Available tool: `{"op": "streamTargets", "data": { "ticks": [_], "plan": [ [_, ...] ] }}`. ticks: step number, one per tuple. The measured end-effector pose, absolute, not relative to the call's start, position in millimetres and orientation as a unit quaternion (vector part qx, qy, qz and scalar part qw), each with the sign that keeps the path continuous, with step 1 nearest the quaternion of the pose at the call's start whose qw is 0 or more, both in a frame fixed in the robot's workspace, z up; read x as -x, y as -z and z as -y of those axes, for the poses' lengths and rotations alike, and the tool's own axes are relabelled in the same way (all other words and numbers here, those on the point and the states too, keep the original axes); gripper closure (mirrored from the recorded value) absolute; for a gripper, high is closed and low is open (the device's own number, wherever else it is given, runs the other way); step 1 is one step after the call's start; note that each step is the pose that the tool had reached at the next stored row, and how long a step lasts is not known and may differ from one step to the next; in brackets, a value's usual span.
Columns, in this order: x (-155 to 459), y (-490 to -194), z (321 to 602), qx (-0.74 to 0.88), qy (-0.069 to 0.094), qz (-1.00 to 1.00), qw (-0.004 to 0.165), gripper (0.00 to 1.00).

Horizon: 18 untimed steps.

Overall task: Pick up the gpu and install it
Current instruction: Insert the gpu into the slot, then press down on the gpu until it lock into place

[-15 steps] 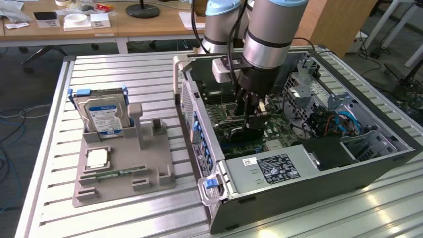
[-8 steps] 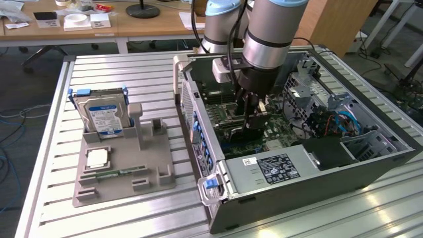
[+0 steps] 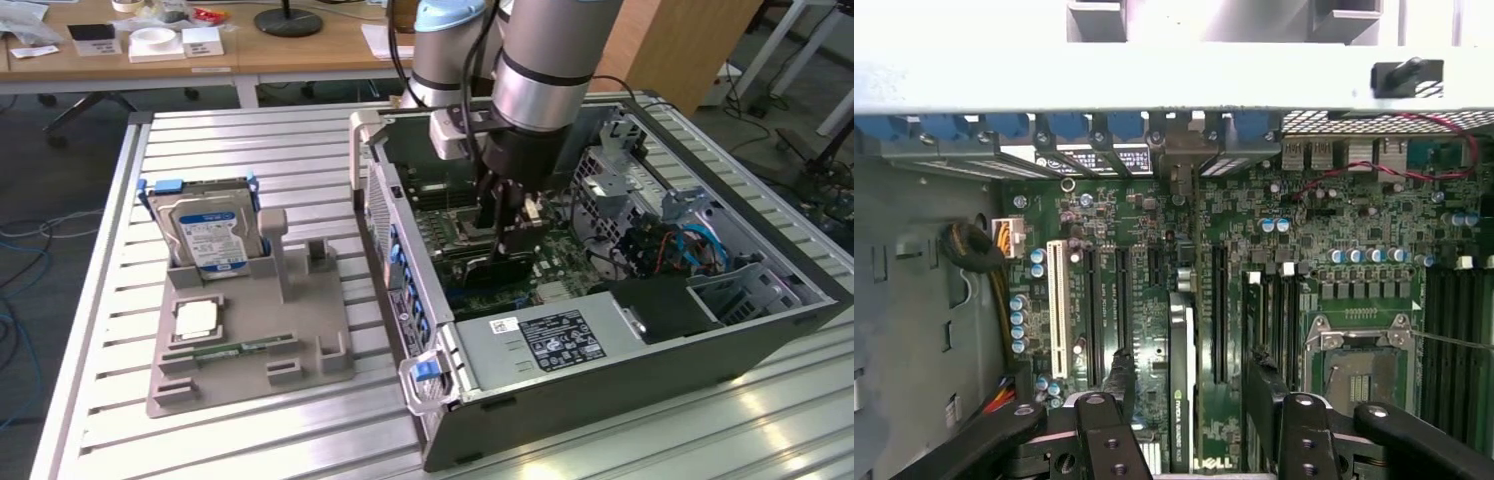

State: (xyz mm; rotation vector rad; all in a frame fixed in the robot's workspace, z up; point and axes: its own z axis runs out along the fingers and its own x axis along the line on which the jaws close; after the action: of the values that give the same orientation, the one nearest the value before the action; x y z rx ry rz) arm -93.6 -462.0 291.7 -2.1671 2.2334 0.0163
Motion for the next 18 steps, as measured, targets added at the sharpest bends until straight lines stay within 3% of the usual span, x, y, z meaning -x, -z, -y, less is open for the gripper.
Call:
{"op": "streamTargets", "data": {
  "ticks": [18],
  "plan": [
    [93.5, -312.3, 461.7, 0.696, -0.003, -0.718, 0.012, 0.42]
  ]
}}
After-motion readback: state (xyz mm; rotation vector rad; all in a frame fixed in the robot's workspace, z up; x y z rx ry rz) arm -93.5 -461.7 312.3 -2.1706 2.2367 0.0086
